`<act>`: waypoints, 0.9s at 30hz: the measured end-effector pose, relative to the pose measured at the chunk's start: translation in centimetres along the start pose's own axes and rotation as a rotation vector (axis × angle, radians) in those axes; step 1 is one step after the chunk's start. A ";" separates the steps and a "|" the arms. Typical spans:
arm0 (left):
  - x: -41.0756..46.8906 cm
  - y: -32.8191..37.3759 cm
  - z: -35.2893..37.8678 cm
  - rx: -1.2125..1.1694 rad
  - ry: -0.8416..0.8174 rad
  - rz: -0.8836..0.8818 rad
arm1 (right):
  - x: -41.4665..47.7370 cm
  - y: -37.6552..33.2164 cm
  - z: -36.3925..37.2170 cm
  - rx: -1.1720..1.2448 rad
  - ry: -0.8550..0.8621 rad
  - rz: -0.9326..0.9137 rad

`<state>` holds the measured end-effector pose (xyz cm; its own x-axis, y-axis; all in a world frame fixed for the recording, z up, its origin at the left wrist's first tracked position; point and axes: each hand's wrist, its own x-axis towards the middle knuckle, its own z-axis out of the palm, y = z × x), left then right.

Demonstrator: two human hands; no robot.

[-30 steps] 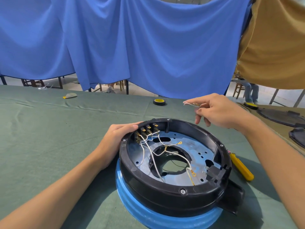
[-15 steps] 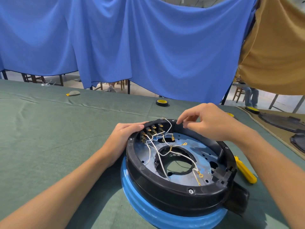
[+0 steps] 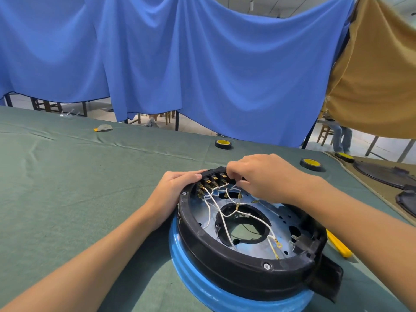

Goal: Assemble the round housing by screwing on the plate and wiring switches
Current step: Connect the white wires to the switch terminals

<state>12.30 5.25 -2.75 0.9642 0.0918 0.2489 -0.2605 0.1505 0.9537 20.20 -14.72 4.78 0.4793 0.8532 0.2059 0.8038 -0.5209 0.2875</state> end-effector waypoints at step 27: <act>-0.2 1.7 0.2 0.264 0.115 -0.012 | -0.9 -4.3 -2.1 0.374 0.012 0.229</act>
<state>11.66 5.32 -1.14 0.9511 0.2048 0.2311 -0.2128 -0.1076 0.9711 15.58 -13.33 5.29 0.6578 0.7152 0.2362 0.7504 -0.6491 -0.1245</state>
